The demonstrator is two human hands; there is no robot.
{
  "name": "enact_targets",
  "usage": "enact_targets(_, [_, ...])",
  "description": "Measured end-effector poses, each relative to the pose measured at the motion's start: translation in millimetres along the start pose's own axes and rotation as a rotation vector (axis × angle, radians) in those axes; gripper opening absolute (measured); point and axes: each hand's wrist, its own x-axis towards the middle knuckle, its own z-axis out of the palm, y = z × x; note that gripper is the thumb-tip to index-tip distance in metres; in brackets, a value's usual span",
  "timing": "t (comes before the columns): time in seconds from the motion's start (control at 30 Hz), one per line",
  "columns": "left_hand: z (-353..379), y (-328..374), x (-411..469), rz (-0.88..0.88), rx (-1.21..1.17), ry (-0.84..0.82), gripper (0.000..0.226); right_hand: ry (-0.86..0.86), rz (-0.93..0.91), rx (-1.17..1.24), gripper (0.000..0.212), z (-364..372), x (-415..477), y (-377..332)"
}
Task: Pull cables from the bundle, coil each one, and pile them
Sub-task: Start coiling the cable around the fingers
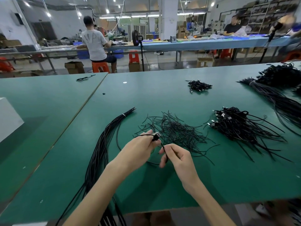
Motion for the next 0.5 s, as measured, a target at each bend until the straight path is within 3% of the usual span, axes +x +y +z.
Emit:
enact_targets(0.17, [9,0,0,0.086,-0.344,-0.144,0.071,0.014,-0.04,0.047,0.028,-3,1,1])
enact_targets(0.4, [22,11,-2,0.082,-0.82,-0.169,0.057,-0.14,-0.038,0.048,0.029,3,1,0])
enact_targets(0.5, [20,17,1,0.087,-1.197,-0.145,0.062,-0.2,0.001,0.002,0.028,6,2,2])
